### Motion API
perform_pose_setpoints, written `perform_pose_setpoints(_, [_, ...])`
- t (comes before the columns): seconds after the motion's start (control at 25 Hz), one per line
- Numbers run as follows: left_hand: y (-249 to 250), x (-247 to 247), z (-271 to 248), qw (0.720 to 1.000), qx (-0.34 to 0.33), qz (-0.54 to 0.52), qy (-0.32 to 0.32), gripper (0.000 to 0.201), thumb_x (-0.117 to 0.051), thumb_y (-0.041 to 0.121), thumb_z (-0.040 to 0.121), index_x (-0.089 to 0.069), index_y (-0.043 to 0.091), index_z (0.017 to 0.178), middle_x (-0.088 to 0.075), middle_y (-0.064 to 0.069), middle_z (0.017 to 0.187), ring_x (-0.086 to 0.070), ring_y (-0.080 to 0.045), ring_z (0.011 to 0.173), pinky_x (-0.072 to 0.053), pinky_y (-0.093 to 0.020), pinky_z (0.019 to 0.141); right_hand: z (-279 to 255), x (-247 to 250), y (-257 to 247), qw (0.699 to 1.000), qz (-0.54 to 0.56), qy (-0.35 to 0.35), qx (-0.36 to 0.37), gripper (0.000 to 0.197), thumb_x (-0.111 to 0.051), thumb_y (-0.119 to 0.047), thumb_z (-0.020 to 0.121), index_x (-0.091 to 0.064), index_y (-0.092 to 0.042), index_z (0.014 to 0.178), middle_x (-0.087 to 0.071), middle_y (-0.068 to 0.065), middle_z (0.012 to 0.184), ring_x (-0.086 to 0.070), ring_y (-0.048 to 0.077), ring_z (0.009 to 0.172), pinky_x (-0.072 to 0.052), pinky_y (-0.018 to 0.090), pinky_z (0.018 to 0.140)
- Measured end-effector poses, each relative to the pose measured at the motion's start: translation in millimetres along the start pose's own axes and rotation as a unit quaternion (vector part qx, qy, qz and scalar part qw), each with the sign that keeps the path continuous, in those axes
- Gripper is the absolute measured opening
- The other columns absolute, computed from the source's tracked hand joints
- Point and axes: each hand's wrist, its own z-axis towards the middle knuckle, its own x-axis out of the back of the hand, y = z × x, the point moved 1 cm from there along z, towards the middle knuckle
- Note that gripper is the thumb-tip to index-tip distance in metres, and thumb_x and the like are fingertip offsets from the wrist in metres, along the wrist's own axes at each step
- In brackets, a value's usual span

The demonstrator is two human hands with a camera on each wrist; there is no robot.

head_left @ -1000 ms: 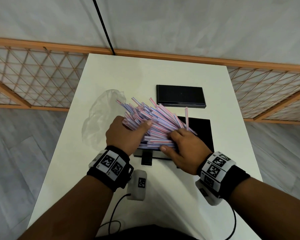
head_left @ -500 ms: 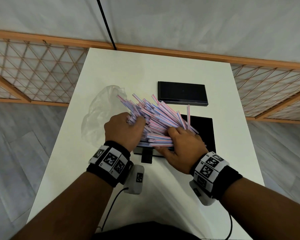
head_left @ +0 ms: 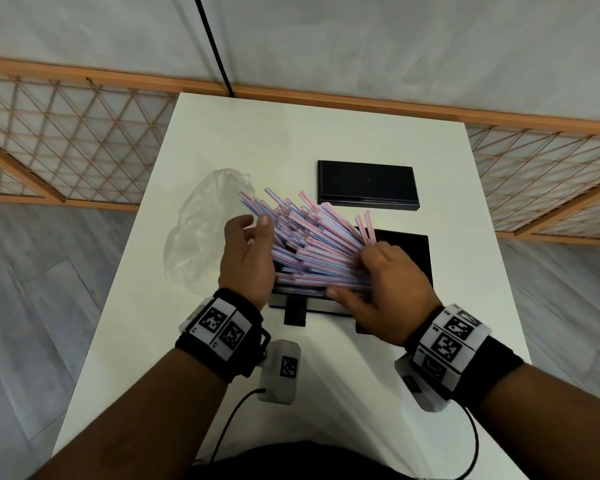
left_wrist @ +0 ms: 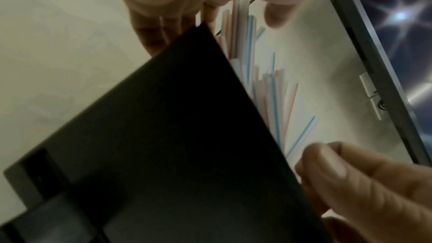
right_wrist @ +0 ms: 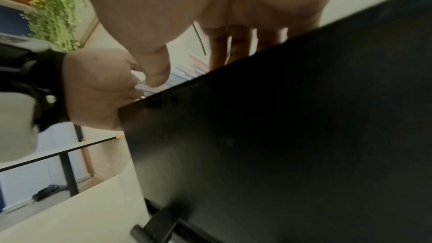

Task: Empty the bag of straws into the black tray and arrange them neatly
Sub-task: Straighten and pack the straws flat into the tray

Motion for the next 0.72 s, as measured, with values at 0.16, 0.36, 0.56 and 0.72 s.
perform_pose_setpoints(0.16, [0.7, -8.2, -4.0, 0.999, 0.014, -0.005, -0.045, 0.064, -0.024, 0.056, 0.105, -0.048, 0.018, 0.15, -0.048, 0.0, 0.154, -0.042, -0.017, 0.144, -0.028, -0.034, 0.122, -1.5, -7.7, 0.6, 0.998, -0.012, -0.054, 0.022, 0.058, -0.037, -0.067, 0.086, -0.063, -0.018, 0.1, -0.062, 0.003, 0.094, -0.059, 0.028, 0.091, -0.051, 0.039, 0.08])
perform_pose_setpoints(0.36, [-19.8, -8.5, 4.3, 0.996, 0.046, -0.043, -0.071, 0.124, -0.018, 0.107, 0.055, -0.047, 0.032, 0.149, -0.051, 0.004, 0.153, -0.046, -0.017, 0.141, -0.03, -0.044, 0.122, 0.4, -2.4, -3.4, 0.996, -0.007, -0.09, 0.017, 0.063, -0.03, -0.071, 0.084, -0.061, -0.023, 0.11, -0.064, -0.001, 0.104, -0.062, 0.025, 0.097, -0.053, 0.038, 0.082])
perform_pose_setpoints(0.56, [-14.6, -8.4, 0.1, 0.996, 0.009, -0.083, -0.019, 0.092, -0.03, 0.085, 0.079, -0.054, 0.02, 0.14, -0.059, -0.001, 0.139, -0.054, -0.019, 0.131, -0.037, -0.045, 0.117, 10.7, -2.0, -4.0, 0.988, -0.069, -0.138, -0.018, 0.064, -0.017, -0.082, 0.078, -0.051, -0.03, 0.093, -0.061, -0.005, 0.088, -0.064, 0.022, 0.092, -0.052, 0.032, 0.076])
perform_pose_setpoints(0.72, [-13.4, -9.9, -3.2, 0.997, -0.008, -0.056, -0.045, 0.077, -0.027, 0.076, 0.091, -0.055, 0.022, 0.14, -0.057, 0.001, 0.143, -0.052, -0.016, 0.132, -0.035, -0.037, 0.117, 14.7, -6.8, -12.4, 0.984, -0.024, -0.177, 0.006, 0.072, -0.016, -0.084, 0.076, -0.054, -0.029, 0.103, -0.054, -0.004, 0.095, -0.062, 0.023, 0.095, -0.05, 0.031, 0.079])
